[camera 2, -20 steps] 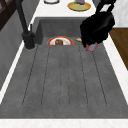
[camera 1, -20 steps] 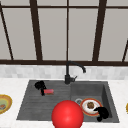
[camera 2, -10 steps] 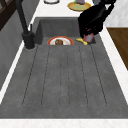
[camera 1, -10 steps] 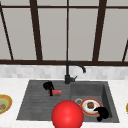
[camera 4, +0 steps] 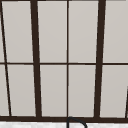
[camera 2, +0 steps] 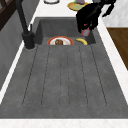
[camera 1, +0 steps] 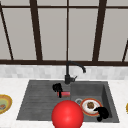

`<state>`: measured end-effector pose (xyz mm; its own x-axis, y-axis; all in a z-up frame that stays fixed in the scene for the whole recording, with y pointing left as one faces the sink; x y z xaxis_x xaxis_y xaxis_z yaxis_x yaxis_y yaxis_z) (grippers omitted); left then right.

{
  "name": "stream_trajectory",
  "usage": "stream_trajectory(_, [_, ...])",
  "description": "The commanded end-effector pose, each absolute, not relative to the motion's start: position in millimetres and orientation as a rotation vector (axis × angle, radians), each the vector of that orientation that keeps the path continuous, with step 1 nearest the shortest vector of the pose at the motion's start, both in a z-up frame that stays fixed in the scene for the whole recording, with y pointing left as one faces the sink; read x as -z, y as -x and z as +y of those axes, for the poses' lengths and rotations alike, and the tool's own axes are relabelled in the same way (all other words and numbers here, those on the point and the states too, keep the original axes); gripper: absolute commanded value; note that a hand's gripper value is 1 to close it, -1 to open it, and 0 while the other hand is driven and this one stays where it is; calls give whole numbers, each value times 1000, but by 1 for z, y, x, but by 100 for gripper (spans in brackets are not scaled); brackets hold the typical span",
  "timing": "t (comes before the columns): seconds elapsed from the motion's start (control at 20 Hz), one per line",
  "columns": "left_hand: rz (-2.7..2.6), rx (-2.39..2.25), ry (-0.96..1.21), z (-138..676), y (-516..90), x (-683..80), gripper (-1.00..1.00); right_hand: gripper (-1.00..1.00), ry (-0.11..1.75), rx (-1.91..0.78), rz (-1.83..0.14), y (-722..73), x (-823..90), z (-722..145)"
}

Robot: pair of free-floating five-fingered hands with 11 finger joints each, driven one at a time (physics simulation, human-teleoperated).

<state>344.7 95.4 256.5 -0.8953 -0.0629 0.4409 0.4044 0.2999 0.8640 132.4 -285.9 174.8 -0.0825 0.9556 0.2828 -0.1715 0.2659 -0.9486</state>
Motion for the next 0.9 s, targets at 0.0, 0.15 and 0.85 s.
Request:
stream_trajectory(0.0, [-2158, 1670, 285, 64, -345, -246, 100, 0, 836, -1146, -1286, -132, -175, -286])
stream_trajectory(0.15, [-2159, 1672, 281, 40, -345, -237, 100, 0, 836, -1146, -1286, -132, -175, -286])
stream_trajectory(0.85, [-2158, 1690, 260, -72, -345, -187, 100, 0, 836, -1146, -1286, -132, -175, -286])
